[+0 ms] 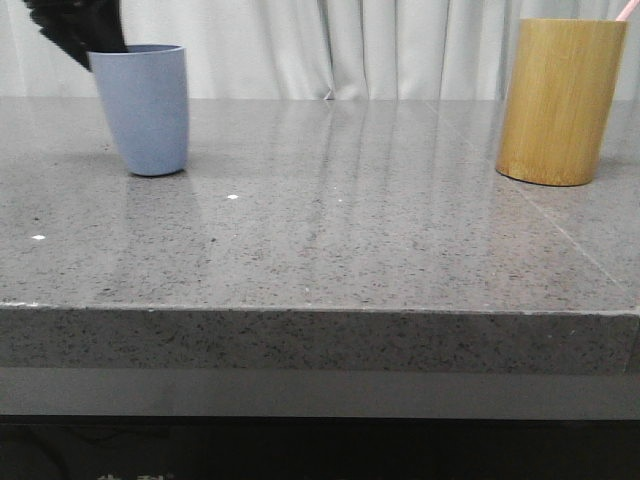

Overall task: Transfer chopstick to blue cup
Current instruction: 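Slide the blue cup with the left gripper toward the bamboo holder, release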

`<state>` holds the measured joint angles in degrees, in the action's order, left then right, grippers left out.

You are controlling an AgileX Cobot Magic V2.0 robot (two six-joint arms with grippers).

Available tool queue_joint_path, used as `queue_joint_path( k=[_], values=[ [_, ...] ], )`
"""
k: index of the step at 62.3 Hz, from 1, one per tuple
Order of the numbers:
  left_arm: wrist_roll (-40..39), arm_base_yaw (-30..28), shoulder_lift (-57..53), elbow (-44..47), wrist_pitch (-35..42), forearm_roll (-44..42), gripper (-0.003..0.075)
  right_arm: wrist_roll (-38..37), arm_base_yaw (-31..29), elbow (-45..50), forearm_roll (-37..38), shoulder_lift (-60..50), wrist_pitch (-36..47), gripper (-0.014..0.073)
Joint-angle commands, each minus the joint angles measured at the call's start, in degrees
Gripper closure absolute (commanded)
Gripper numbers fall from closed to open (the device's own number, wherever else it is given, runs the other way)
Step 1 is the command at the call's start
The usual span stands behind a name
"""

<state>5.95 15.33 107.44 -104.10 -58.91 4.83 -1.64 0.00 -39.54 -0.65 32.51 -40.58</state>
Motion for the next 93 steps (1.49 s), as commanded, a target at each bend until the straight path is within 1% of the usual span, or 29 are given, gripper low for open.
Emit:
queue_joint_path(
  k=[1,17,30,38,45,66,69,71,73,75,78,83,86,93],
  values=[
    [0.02,2.79,-2.55,-4.24,2.59,1.4,0.0739,0.31,-0.06,-2.05,0.33,0.48,4.43,-0.0006],
    [0.02,10.75,0.96,-13.71,0.68,1.29,0.0739,0.31,-0.06,-2.05,0.33,0.48,4.37,-0.0006],
    [-0.71,15.22,6.65,-22.76,-2.33,1.29,0.0739,0.31,-0.06,-2.05,0.33,0.48,4.37,-0.0006],
    [-0.71,16.69,10.39,-27.51,-4.66,1.29,0.0739,0.31,-0.06,-2.05,0.33,0.48,4.37,-0.0006],
    [-0.81,17.75,12.74,-30.57,-5.06,1.29,0.0739,0.31,-0.06,-2.05,0.33,0.48,4.37,-0.0006],
    [-0.79,18.37,14.73,-31.38,-4.98,1.4,0.0731,0.31,-0.06,-2.05,0.33,0.48,4.37,-0.0006],
    [-0.79,18.37,14.73,-31.38,-5.11,1.4,0.0706,0.31,-0.06,-2.05,0.33,0.48,4.37,-0.0006],
    [-0.79,18.37,14.73,-31.38,-5.12,1.4,0.067,0.31,-0.06,-2.05,0.33,0.48,4.37,-0.0006],
    [-0.79,18.37,14.73,-31.38,-5.12,1.4,0.0621,0.31,-0.06,-2.05,0.33,0.48,4.37,-0.0006],
    [-0.79,18.37,14.73,-31.38,-5.12,1.4,0.0552,0.31,-0.06,-2.05,0.33,0.48,4.37,-0.0006],
    [-0.79,18.37,14.73,-31.38,-5.02,1.4,0.0484,0.31,-0.06,-2.05,0.33,0.48,4.37,-0.0006],
    [-0.79,18.37,14.73,-31.38,-5.02,1.4,0.0403,0.31,-0.06,-2.05,0.33,0.48,4.37,-0.0006],
    [-0.79,18.37,14.73,-31.38,-5.02,1.4,0.0393,0.31,-0.06,-2.05,0.33,0.48,4.37,-0.0006],
    [-0.79,18.37,14.46,-31.38,-5.02,1.4,0.0396,0.31,-0.06,-2.05,0.33,0.48,4.37,-0.0006]
  ],
)
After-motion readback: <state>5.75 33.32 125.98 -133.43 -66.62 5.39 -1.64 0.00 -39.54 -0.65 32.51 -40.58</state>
